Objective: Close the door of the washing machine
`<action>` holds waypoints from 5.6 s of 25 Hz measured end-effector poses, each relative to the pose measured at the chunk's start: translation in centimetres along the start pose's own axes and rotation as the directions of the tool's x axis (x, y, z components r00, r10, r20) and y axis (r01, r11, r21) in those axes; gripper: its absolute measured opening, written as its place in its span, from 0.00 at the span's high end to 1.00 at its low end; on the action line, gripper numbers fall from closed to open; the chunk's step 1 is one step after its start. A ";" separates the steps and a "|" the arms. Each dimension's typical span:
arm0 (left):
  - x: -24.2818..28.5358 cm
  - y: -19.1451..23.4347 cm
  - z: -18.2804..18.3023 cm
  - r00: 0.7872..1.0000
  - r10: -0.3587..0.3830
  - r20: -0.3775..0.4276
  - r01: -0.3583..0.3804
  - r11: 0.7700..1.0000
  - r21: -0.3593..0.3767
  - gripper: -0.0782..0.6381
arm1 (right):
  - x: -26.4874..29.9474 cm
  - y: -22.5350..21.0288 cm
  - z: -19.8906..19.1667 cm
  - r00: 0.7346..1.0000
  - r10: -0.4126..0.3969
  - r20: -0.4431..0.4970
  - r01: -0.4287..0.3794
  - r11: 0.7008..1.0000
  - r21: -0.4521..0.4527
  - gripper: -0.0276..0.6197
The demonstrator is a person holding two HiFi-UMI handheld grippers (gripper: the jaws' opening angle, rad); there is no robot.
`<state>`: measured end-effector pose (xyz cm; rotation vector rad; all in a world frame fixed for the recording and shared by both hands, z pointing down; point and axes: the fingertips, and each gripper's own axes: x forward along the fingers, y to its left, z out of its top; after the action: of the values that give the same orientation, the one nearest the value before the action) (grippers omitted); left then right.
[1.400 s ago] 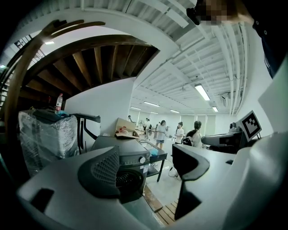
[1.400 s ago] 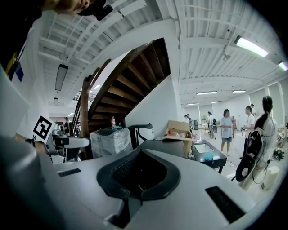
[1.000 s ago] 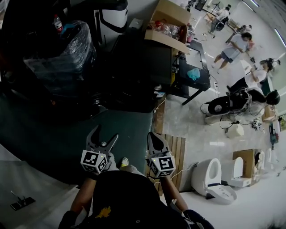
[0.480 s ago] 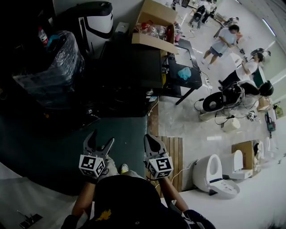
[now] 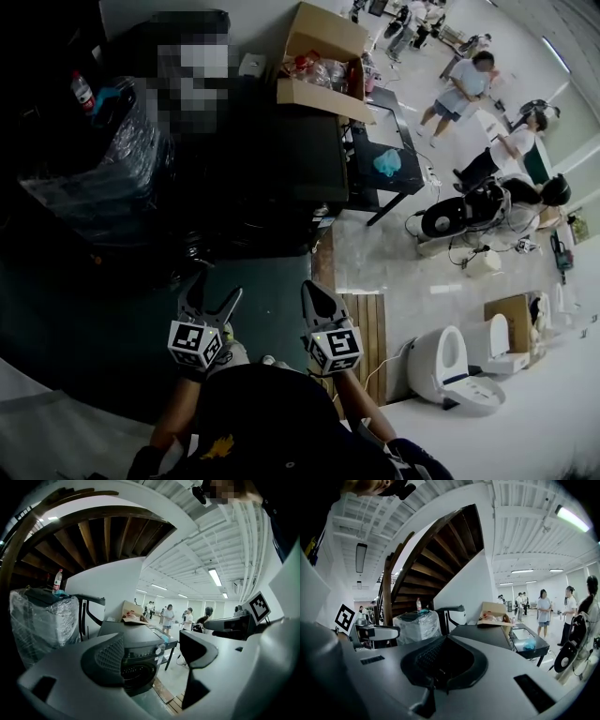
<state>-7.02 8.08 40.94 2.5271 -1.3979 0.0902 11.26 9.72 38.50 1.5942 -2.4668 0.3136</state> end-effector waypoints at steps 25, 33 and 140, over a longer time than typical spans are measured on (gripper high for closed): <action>7.2 21.4 -4.1 0.996 -0.042 -0.082 0.038 0.998 -0.047 0.36 | 18.1 6.6 0.6 0.993 -0.012 -0.116 0.007 0.999 -0.048 0.91; 9.4 26.3 -12.4 0.974 0.020 -0.224 -0.029 0.999 -0.040 0.36 | 20.8 6.8 -6.3 0.965 0.090 -0.245 -0.095 0.995 -0.009 0.91; 15.6 14.0 -40.7 0.557 -0.111 -0.823 -0.225 0.933 -0.279 0.34 | 12.2 -4.0 -11.9 0.962 0.025 -0.271 0.026 0.983 0.181 0.91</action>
<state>-7.73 -1.79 85.64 1.6935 -0.9475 0.8555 10.51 0.76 53.54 1.5000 -2.2808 0.7285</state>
